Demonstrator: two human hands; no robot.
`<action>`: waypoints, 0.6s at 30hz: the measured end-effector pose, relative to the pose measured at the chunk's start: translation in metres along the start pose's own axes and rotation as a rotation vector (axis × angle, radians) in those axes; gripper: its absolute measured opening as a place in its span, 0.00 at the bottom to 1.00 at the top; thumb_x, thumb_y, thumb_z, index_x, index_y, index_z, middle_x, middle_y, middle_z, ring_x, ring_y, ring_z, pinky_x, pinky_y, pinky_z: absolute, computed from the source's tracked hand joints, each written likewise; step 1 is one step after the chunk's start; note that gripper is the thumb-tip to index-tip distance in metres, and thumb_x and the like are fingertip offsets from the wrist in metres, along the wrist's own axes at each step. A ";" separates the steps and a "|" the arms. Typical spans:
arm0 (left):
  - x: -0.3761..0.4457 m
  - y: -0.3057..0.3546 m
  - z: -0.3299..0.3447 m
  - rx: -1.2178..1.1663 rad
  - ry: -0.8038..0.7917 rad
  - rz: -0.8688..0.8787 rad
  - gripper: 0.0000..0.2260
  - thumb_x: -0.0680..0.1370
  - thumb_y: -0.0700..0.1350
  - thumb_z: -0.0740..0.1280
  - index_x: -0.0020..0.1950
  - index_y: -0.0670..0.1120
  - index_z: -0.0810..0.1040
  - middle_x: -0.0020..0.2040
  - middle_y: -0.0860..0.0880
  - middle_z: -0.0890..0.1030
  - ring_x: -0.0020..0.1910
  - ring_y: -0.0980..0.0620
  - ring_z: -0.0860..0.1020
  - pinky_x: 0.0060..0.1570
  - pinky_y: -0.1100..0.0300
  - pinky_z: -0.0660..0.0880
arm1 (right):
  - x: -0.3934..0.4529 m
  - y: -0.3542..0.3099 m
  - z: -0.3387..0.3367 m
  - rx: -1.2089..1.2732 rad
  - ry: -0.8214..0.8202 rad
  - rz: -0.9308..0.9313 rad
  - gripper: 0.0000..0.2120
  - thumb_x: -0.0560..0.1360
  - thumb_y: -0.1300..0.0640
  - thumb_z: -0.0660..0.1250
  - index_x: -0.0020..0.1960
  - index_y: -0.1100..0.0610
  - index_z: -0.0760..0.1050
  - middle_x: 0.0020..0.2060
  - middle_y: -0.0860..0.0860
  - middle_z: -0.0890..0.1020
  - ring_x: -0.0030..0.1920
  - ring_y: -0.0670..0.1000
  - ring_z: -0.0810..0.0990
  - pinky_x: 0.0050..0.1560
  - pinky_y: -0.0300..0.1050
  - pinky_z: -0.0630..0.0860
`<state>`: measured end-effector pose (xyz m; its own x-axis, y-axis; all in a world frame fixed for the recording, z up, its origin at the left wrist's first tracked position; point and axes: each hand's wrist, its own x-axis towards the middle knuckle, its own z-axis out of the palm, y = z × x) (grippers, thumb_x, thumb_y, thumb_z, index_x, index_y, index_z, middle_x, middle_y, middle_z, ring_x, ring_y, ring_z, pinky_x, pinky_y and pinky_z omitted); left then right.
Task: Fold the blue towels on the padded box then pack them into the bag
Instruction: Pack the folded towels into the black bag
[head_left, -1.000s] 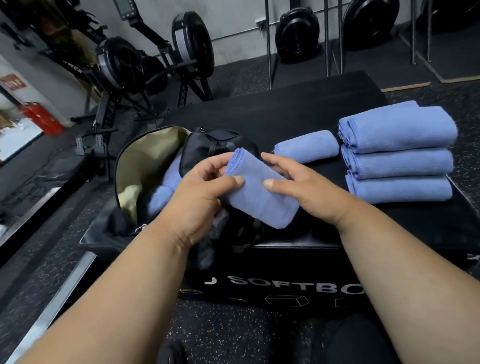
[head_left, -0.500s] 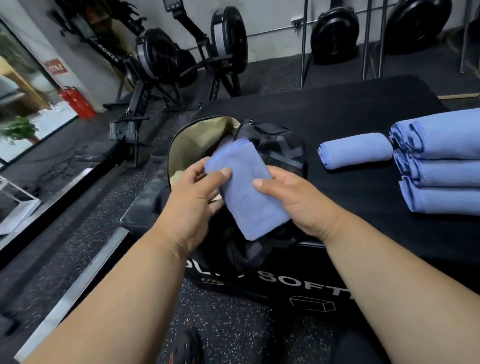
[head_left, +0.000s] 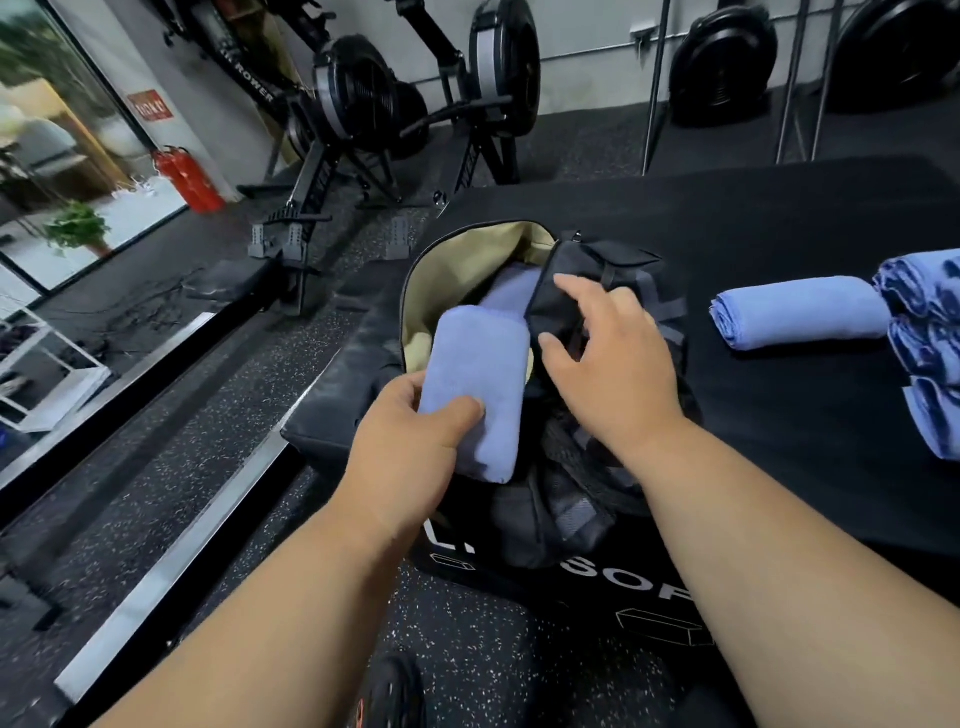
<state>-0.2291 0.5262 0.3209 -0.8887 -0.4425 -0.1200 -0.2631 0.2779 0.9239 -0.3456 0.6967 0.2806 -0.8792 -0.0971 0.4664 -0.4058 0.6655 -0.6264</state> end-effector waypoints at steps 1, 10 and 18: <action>0.001 -0.002 -0.003 0.028 0.017 0.004 0.17 0.70 0.53 0.72 0.58 0.54 0.82 0.48 0.57 0.87 0.46 0.55 0.85 0.44 0.58 0.76 | 0.003 0.003 0.006 -0.103 -0.009 -0.053 0.28 0.77 0.48 0.70 0.76 0.41 0.70 0.50 0.50 0.71 0.50 0.56 0.73 0.53 0.53 0.75; 0.009 -0.011 -0.020 0.043 0.102 -0.035 0.14 0.73 0.49 0.74 0.58 0.57 0.81 0.47 0.57 0.87 0.46 0.55 0.85 0.42 0.57 0.79 | 0.014 -0.010 0.033 -0.340 -0.023 -0.063 0.28 0.76 0.37 0.59 0.75 0.42 0.72 0.46 0.52 0.69 0.46 0.59 0.72 0.51 0.55 0.70; 0.005 -0.009 -0.026 0.025 0.088 -0.055 0.13 0.74 0.47 0.73 0.57 0.58 0.81 0.47 0.56 0.87 0.45 0.54 0.86 0.38 0.61 0.80 | 0.023 -0.022 0.032 -0.553 0.041 -0.014 0.17 0.76 0.42 0.59 0.45 0.52 0.81 0.44 0.54 0.69 0.47 0.59 0.69 0.47 0.53 0.59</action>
<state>-0.2215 0.4997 0.3212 -0.8365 -0.5306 -0.1372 -0.3211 0.2716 0.9073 -0.3650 0.6560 0.2853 -0.8599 -0.0873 0.5030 -0.2163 0.9548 -0.2041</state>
